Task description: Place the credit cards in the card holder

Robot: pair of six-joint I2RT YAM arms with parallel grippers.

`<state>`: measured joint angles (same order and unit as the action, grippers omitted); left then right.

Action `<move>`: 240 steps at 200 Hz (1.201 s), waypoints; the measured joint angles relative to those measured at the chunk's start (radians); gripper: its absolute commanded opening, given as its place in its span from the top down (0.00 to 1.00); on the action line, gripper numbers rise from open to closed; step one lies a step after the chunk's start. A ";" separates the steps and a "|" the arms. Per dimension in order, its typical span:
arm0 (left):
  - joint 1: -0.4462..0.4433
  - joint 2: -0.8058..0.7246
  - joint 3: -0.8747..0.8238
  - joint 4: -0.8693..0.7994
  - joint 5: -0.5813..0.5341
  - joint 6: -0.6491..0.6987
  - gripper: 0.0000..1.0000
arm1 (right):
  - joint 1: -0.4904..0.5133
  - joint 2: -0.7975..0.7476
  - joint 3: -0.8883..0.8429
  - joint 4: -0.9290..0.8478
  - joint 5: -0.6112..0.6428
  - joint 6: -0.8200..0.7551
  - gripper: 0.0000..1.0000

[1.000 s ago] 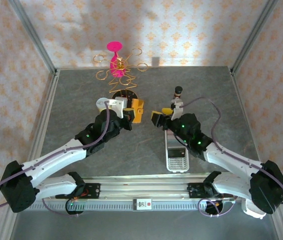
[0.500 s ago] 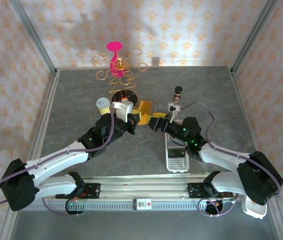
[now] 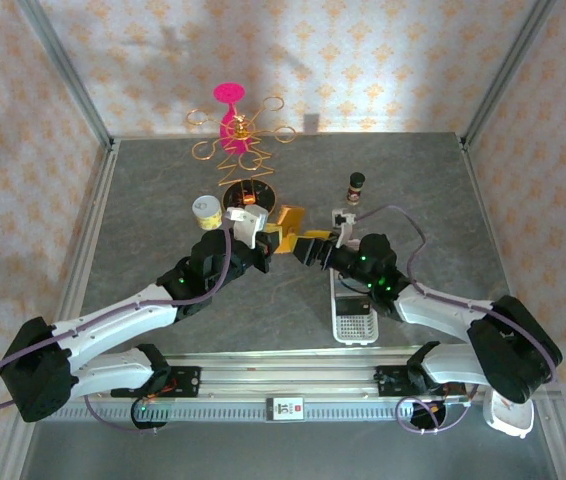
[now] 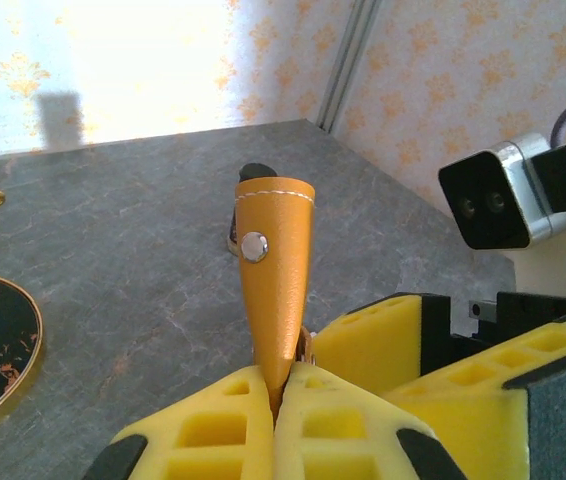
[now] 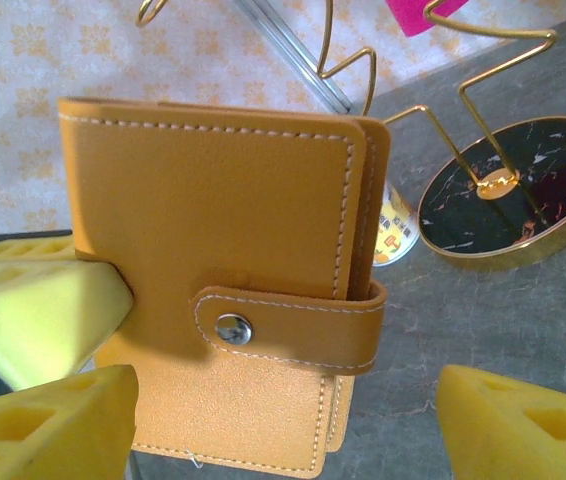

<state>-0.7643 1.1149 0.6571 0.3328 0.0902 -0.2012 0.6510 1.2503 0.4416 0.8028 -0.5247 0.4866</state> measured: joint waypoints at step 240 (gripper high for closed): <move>-0.002 -0.079 -0.044 -0.003 -0.159 0.080 1.00 | 0.029 -0.006 0.021 -0.306 0.632 -0.073 0.34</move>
<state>-0.7658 1.0359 0.6128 0.3298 -0.0685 -0.1207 0.6800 1.2438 0.4622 0.4965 0.1078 0.4133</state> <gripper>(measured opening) 0.048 0.657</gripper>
